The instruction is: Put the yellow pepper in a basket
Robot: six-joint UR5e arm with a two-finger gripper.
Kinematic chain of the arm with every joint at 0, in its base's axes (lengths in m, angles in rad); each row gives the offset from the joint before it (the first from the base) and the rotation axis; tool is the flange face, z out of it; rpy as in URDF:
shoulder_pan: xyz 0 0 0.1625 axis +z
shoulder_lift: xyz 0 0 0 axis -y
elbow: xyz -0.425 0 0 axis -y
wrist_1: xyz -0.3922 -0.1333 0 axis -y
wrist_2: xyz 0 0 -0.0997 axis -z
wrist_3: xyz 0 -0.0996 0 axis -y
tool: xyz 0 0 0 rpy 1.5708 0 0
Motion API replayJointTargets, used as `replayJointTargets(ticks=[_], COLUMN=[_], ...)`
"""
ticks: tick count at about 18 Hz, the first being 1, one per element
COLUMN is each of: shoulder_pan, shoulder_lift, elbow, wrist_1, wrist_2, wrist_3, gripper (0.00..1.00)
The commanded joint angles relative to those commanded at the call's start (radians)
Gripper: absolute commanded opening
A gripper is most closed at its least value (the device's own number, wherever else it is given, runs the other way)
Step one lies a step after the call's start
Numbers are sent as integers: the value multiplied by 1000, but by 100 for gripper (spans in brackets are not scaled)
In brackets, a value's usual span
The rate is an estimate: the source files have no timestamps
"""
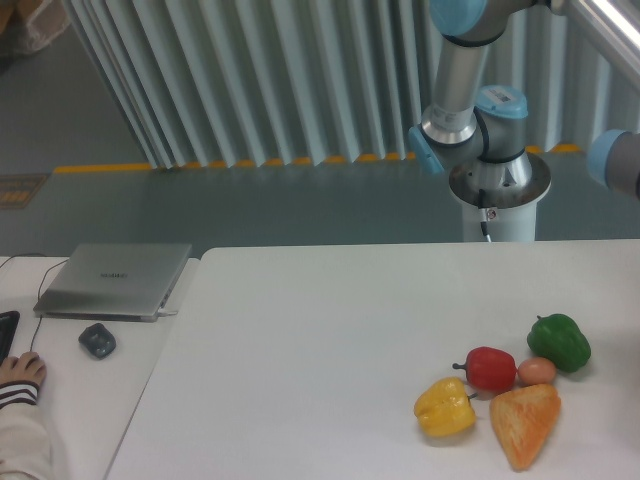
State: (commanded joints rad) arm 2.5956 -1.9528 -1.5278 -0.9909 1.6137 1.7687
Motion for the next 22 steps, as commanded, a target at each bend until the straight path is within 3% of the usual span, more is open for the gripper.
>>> replayJointTargets(ticks=[3,8,14,22], shoulder_pan=[-8,-34,-28,-29], shoulder_lift=[2,-6,-9,-9], elbow=[-5,-11,-55,-51], wrist_1=[0,8,11,17], wrist_2=[-6,-15,-15,-14], wrist_3=[-5,-144,-149,-149], gripper=[100,100,100,100])
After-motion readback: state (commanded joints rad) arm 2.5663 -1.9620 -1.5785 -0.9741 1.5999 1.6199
